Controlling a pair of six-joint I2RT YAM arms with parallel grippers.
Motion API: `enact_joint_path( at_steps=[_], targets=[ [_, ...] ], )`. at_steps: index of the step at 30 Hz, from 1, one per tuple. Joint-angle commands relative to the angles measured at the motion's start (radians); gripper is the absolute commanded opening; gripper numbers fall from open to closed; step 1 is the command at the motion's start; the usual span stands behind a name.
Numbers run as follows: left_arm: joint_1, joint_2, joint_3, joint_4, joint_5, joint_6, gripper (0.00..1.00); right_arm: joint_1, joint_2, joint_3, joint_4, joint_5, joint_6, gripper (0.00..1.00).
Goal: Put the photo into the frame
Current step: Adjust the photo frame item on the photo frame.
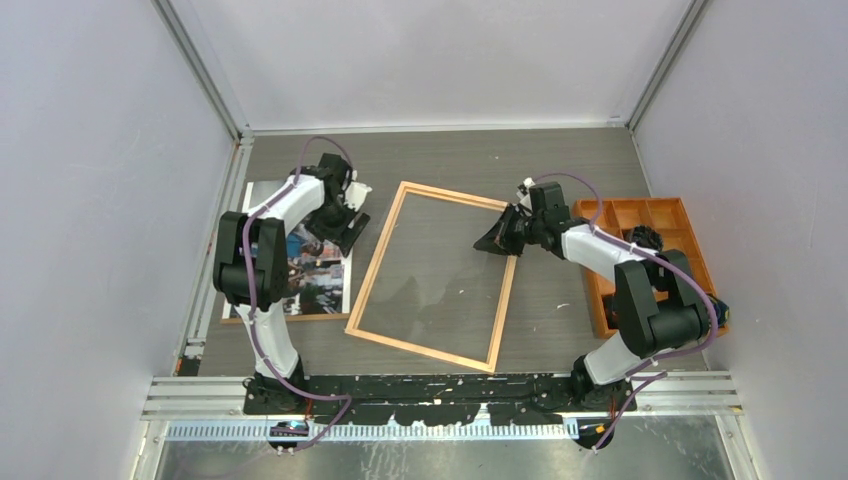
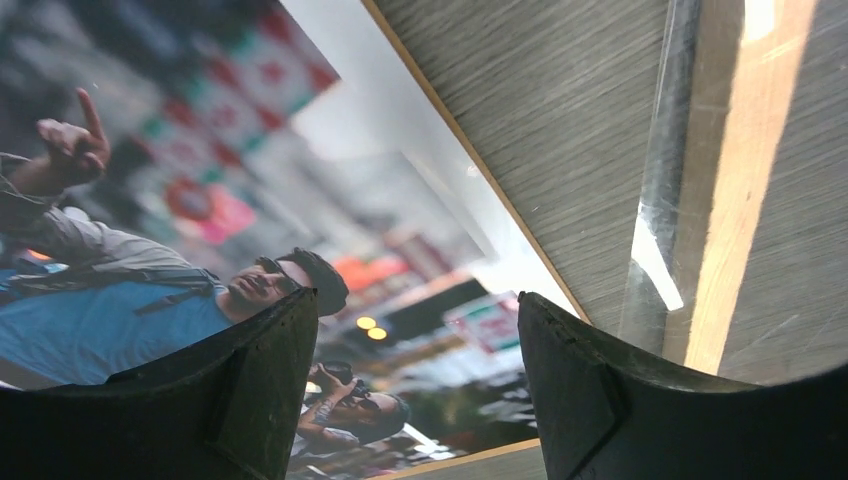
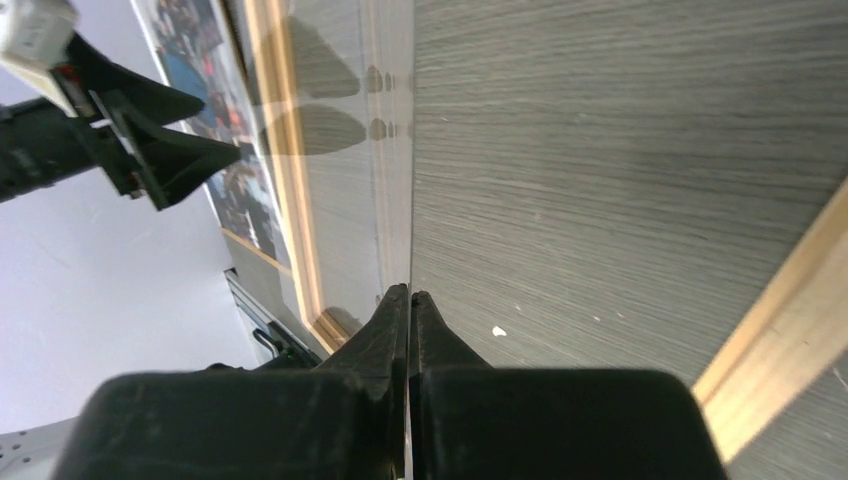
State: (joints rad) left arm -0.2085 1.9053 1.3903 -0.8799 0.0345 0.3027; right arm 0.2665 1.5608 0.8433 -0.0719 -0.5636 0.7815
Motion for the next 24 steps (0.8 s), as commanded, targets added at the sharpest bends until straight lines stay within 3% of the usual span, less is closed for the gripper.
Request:
enact_joint_path(
  at_steps=[1,11,24],
  targets=[
    [-0.042,-0.040,0.054,-0.032,-0.022,0.029,0.74,-0.010,-0.012,0.056,-0.119,0.032,-0.077,0.01],
    [-0.089,0.022,0.125,-0.026,-0.027,-0.003,0.71,-0.023,-0.025,0.148,-0.272,0.110,-0.188,0.01],
    [-0.097,0.051,0.120,-0.005,-0.015,-0.011,0.67,-0.027,0.003,0.222,-0.309,0.157,-0.192,0.01]
  ],
)
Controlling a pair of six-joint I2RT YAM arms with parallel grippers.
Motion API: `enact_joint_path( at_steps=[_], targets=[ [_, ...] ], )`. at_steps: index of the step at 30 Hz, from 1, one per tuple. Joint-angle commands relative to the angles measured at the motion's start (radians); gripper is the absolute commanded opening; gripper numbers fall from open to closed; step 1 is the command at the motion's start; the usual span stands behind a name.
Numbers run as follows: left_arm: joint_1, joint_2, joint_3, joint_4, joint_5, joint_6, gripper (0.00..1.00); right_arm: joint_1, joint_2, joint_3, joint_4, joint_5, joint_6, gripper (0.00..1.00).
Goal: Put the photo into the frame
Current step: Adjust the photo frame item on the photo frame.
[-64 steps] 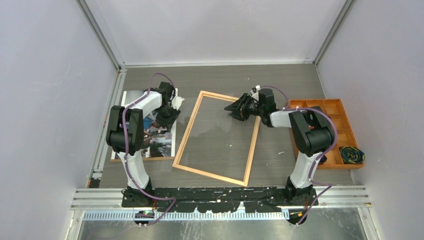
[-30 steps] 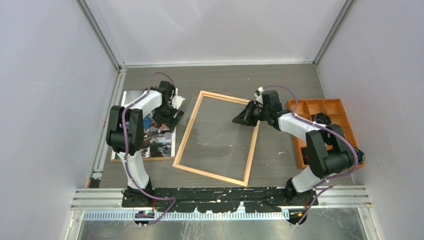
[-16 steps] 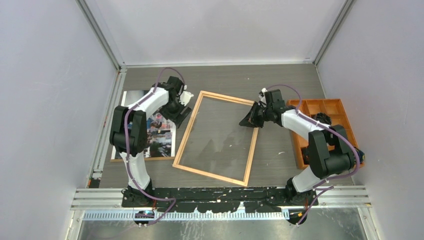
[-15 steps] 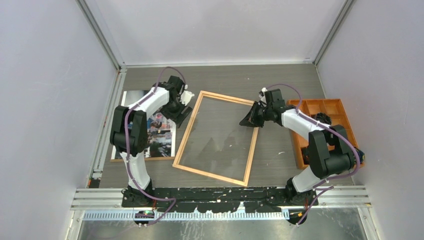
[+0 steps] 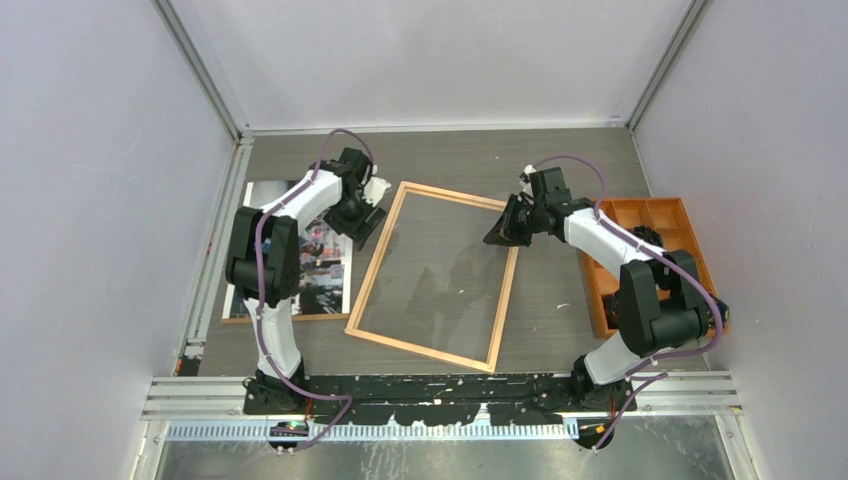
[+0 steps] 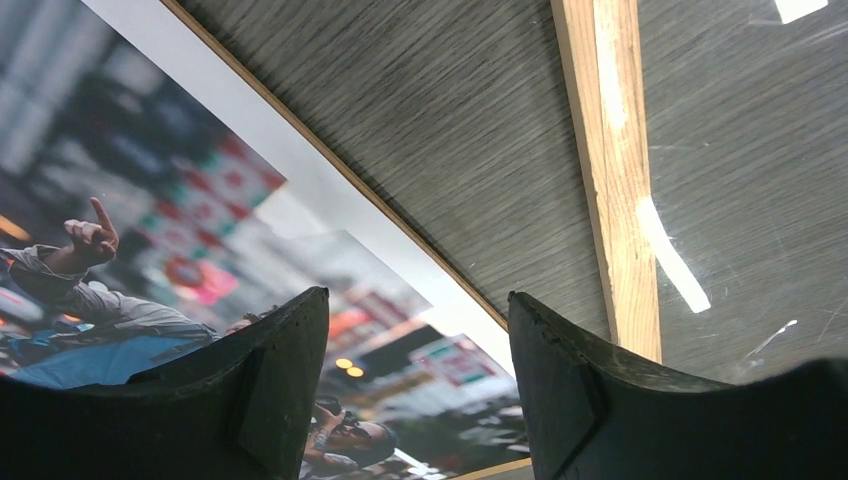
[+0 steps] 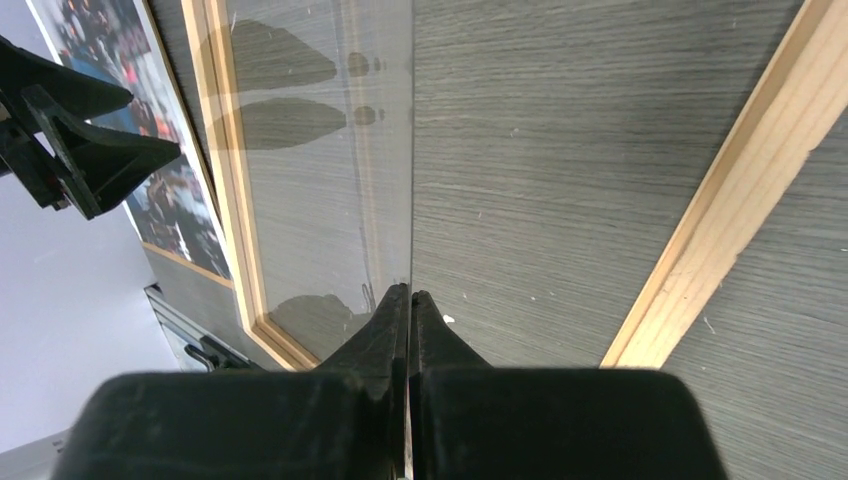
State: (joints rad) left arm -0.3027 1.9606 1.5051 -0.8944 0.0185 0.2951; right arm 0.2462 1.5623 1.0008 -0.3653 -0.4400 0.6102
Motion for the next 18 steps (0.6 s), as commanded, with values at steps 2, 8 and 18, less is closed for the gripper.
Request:
enact_joint_path(
  at_steps=[2,8,18],
  targets=[
    [-0.003,-0.005,0.002,0.014,0.001,-0.004,0.66,-0.011,0.009,0.078,-0.025,0.041,-0.026,0.01],
    [-0.003,-0.008,-0.008,0.018,-0.005,0.003,0.65,-0.020,0.028,0.116,-0.053,0.047,-0.041,0.01],
    [-0.003,-0.007,-0.014,0.022,-0.003,0.001,0.64,-0.025,0.053,0.136,-0.090,0.042,-0.059,0.01]
  ],
)
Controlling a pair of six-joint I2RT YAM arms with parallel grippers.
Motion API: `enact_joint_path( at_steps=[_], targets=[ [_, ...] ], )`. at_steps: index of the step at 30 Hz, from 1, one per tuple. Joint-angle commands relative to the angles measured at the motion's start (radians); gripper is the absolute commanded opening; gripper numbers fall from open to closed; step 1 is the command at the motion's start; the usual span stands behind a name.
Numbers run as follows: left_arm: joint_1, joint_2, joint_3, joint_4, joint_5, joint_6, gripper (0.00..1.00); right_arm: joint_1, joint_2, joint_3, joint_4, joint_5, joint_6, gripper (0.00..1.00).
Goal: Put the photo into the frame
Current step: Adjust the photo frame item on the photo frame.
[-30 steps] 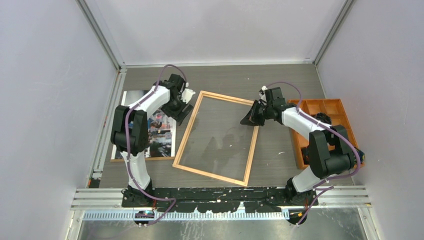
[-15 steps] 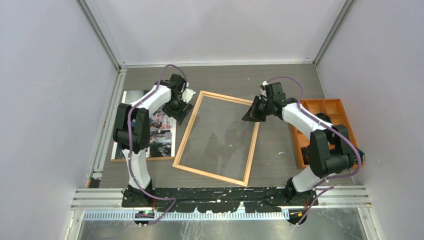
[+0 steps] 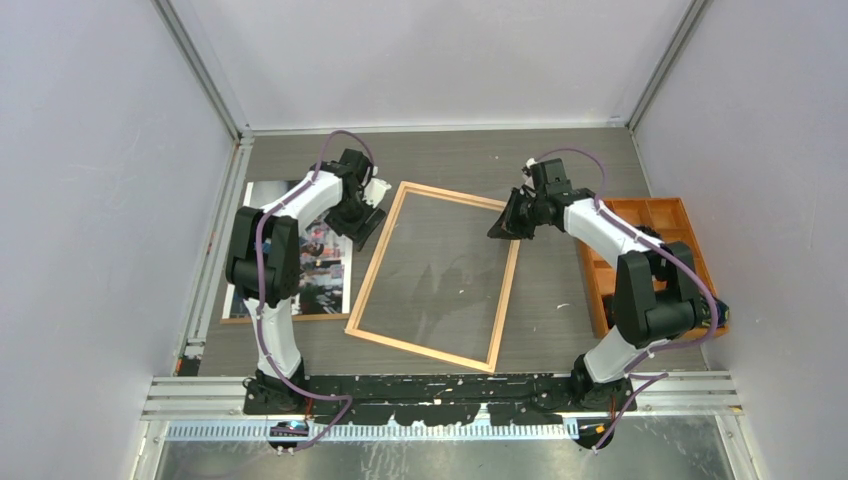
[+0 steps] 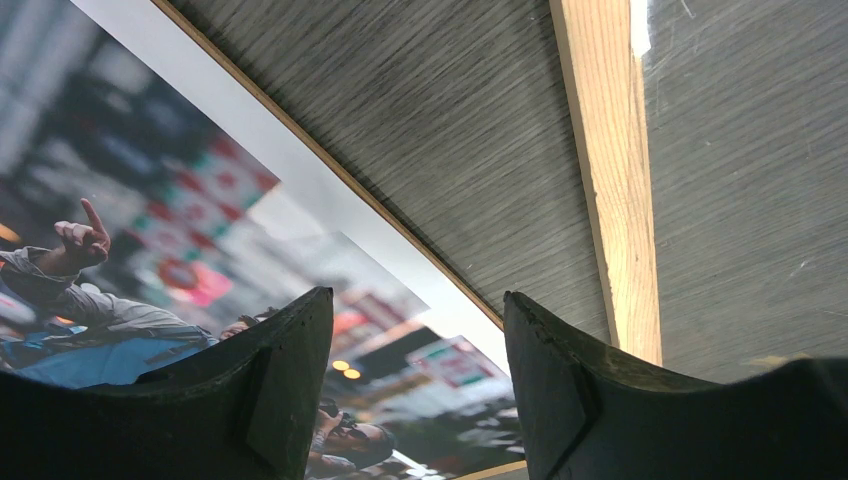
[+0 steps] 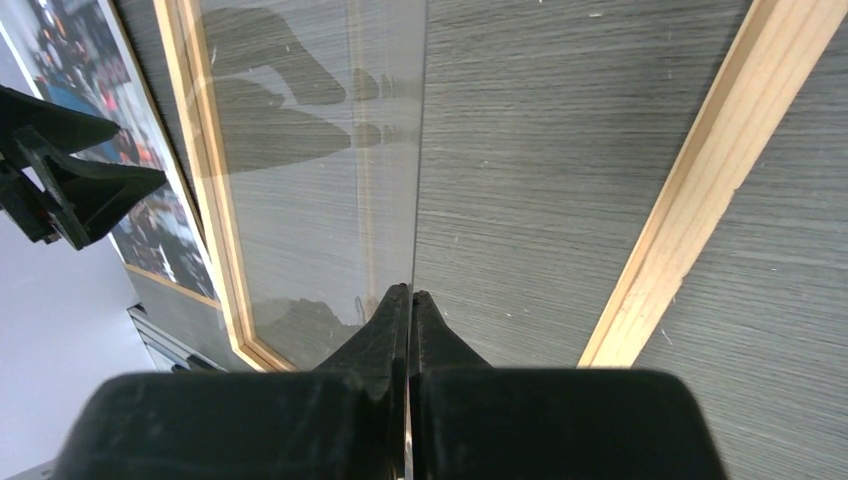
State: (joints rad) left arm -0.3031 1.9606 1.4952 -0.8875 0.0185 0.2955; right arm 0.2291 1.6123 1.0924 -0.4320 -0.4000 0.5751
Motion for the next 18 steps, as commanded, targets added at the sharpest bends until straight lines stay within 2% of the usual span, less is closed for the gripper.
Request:
enact_joint_path(
  at_steps=[1,18],
  targets=[
    [-0.002,-0.006,-0.004,0.015,-0.003,0.001,0.64,-0.010,0.004,0.045,-0.027,-0.005,-0.028,0.01],
    [-0.002,-0.008,-0.027,0.034,-0.005,0.005,0.63,-0.019,0.064,0.131,-0.136,-0.081,-0.092,0.01]
  ],
)
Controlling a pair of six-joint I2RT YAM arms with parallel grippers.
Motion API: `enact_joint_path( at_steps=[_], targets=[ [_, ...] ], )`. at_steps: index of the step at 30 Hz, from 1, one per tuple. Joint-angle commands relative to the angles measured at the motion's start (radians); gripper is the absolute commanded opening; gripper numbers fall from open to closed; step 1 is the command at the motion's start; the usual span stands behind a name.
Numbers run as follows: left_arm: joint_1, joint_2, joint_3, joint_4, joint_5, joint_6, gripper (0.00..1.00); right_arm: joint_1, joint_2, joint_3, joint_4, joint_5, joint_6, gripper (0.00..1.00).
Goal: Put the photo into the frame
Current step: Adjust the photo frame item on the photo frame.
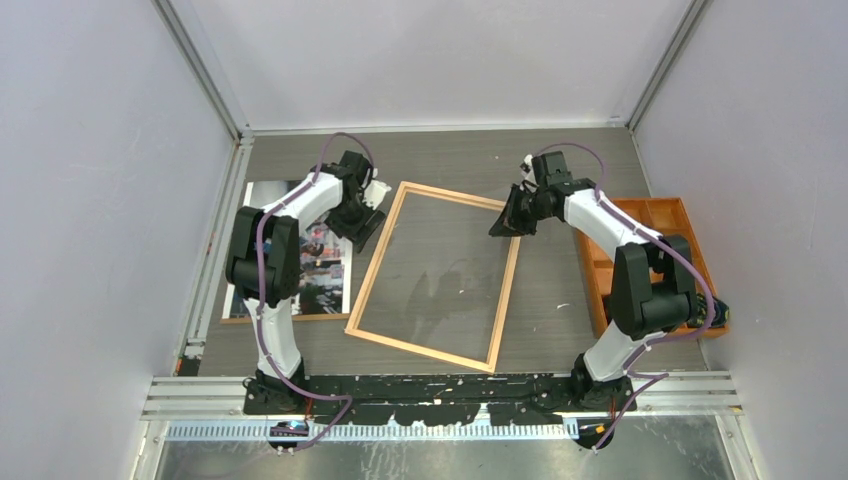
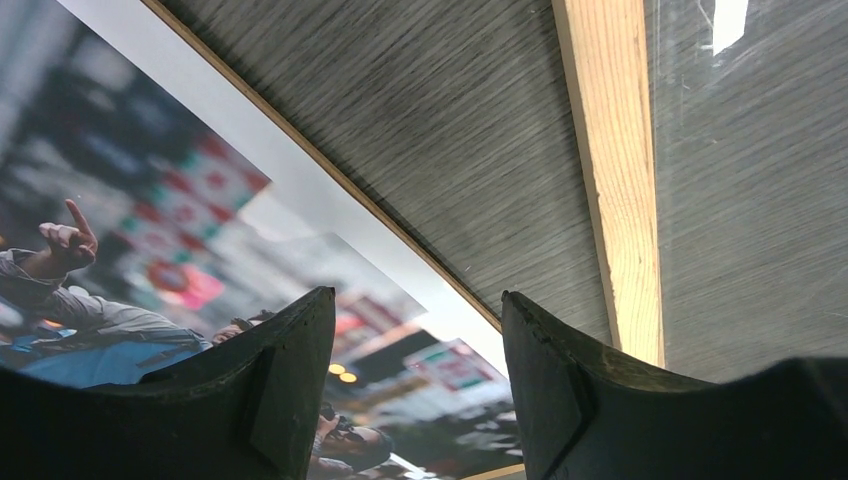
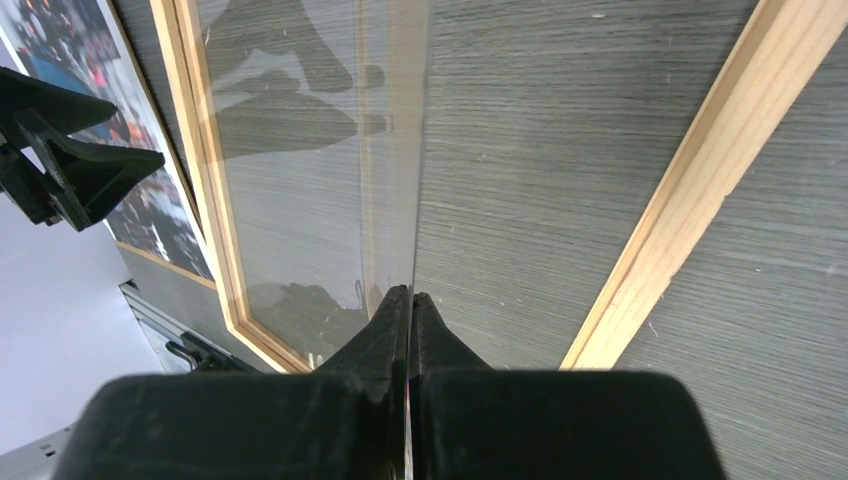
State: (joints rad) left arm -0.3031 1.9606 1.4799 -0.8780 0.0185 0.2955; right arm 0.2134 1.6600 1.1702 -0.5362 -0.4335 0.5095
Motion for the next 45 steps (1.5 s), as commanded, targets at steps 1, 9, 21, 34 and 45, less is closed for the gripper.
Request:
enact_joint_path(
  at_steps=[1,9,21,34,45],
  targets=[
    [-0.002,-0.009,-0.013,0.026,-0.003,0.006,0.63,-0.004,0.023,0.060,-0.035,-0.054,-0.029,0.01],
    [-0.002,-0.002,-0.020,0.033,-0.005,0.009,0.63,-0.004,0.059,0.117,-0.082,-0.087,-0.059,0.01],
    [-0.005,0.005,-0.032,0.046,0.005,0.008,0.62,-0.005,0.083,0.120,-0.100,-0.074,-0.049,0.01],
    [-0.050,-0.005,-0.132,0.091,0.031,0.001,0.62,-0.012,0.017,0.026,0.164,-0.120,0.079,0.01],
    [-0.055,-0.029,-0.145,0.089,0.042,0.001,0.62,-0.039,0.102,0.064,0.273,-0.123,0.162,0.01]
  ],
)
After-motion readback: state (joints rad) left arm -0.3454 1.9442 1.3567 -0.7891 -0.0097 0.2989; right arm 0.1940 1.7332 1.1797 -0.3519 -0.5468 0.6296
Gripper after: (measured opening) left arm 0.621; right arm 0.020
